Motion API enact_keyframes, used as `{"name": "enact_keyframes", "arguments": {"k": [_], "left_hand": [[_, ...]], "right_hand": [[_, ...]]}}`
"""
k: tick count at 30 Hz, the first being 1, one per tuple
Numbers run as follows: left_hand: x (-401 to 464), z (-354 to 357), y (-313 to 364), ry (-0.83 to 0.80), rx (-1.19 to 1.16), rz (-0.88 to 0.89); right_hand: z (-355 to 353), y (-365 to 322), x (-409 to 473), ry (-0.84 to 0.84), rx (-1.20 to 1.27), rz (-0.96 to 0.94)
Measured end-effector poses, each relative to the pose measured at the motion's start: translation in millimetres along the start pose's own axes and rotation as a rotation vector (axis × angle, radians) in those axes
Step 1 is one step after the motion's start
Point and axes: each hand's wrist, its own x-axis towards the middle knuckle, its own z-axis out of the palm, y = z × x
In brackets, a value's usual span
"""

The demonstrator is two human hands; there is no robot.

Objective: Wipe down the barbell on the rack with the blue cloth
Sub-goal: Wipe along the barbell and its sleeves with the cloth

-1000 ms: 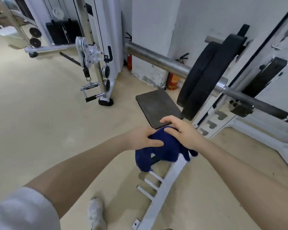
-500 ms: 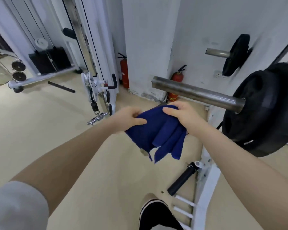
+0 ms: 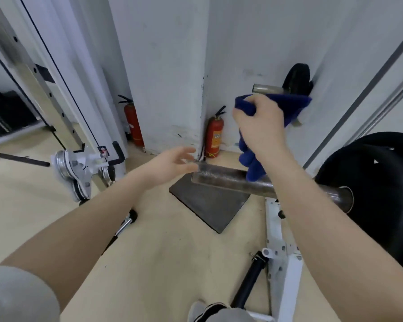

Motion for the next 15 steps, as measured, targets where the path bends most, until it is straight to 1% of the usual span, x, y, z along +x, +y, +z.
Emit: {"name": "enact_keyframes", "arguments": {"k": [1, 2, 3, 4, 5, 7, 8, 10, 12, 14, 15], "left_hand": [[6.7, 3.1, -2.1, -0.054, -0.005, 0.008], [12.6, 5.8, -4.7, -0.096, -0.011, 0.018], [18.0, 7.6, -7.4, -0.13, -0.027, 0.034], [23.0, 7.7, -10.4, -0.153, -0.038, 0.042], [28.8, 6.7, -14.1, -0.168, -0.038, 0.058], [40.0, 2.3, -20.7, -0.199, 0.006, 0.083], [44.1, -0.5, -21.8, -0.234, 0.023, 0.087], [52.0, -4.8, -21.7, -0.318, 0.041, 0.093], [57.4, -7.2, -20.2, -0.381, 0.093, 0.117], [59.5, -10.1, -16.3, -0.425, 0.195, 0.174], [60.1, -11.4, -15.3, -0.432, 0.232, 0.203]], "right_hand": [[15.4, 5.4, -6.8, -0.107, -0.193, -0.058], [32.4, 14.2, -16.1, -0.252, -0.371, -0.107], [47.6, 23.7, -26.5, -0.408, -0.493, -0.129], [56.9, 29.6, -35.4, -0.505, -0.544, -0.125], [60.5, 33.2, -40.4, -0.531, -0.541, -0.108], [60.2, 41.5, -41.8, -0.451, -0.504, -0.088], [61.1, 47.3, -41.6, -0.411, -0.546, -0.095], [71.6, 57.4, -43.8, -0.334, -0.733, -0.107], [90.3, 62.0, -52.2, -0.322, -0.933, -0.094], [98.3, 61.9, -55.9, -0.257, -0.966, -0.091], [97.2, 63.1, -55.5, -0.207, -0.979, -0.123]]}}
